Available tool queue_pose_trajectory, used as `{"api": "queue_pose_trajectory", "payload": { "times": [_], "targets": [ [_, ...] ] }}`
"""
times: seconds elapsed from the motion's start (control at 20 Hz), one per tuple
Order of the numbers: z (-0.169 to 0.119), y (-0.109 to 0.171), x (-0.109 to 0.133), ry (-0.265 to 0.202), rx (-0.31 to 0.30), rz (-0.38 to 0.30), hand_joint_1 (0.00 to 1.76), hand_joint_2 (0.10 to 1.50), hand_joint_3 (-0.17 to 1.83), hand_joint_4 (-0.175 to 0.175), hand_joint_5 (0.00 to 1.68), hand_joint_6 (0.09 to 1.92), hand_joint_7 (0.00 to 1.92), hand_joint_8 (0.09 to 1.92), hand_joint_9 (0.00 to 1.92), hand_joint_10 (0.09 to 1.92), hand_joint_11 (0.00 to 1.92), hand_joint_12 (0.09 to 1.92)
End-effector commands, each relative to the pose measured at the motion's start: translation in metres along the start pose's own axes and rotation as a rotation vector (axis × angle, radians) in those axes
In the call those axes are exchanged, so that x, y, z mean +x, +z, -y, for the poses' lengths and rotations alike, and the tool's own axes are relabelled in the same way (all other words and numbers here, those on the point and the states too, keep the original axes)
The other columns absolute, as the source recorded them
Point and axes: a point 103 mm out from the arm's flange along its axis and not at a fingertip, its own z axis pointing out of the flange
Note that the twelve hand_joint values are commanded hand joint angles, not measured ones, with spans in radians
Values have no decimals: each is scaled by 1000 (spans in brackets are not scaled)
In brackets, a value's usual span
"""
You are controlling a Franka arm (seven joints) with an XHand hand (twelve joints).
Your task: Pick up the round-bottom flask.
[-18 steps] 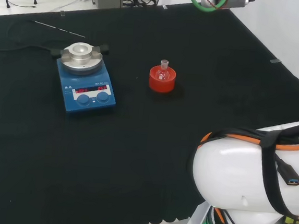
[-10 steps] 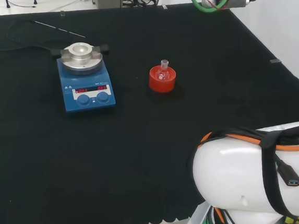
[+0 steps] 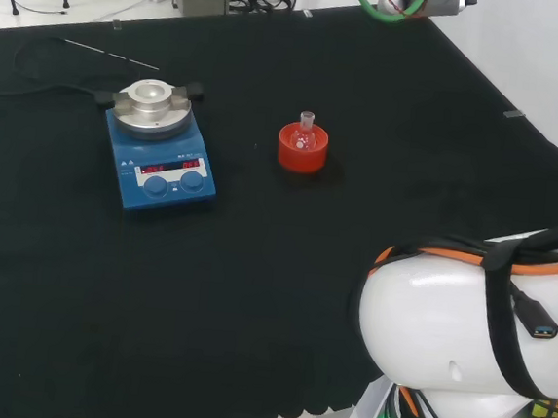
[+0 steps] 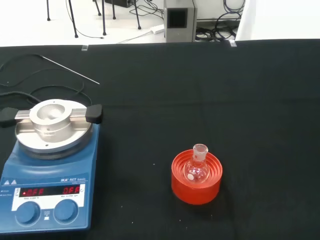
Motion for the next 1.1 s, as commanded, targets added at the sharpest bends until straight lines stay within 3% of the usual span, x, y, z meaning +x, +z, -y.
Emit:
{"api": "queue_pose_trajectory", "payload": {
  "times": [0.05, 0.45, 0.7, 1.1],
  "targets": [
    [-15, 21, -12, 28, 20, -45, 198, 1246, 231, -7, 249, 87, 105, 455, 178, 570, 0, 974],
    [-65, 63, -36, 38, 19, -95, 325, 1201, 229, -15, 304, 87, 152, 480, 230, 593, 0, 1044],
    [-129, 102, -43, 39, 50, -123, 344, 1194, 238, -21, 329, 87, 164, 491, 251, 601, 0, 1070],
    [-190, 163, -59, 75, 97, -183, 393, 1180, 254, -28, 381, 87, 186, 510, 279, 610, 0, 1102]
  ]
}}
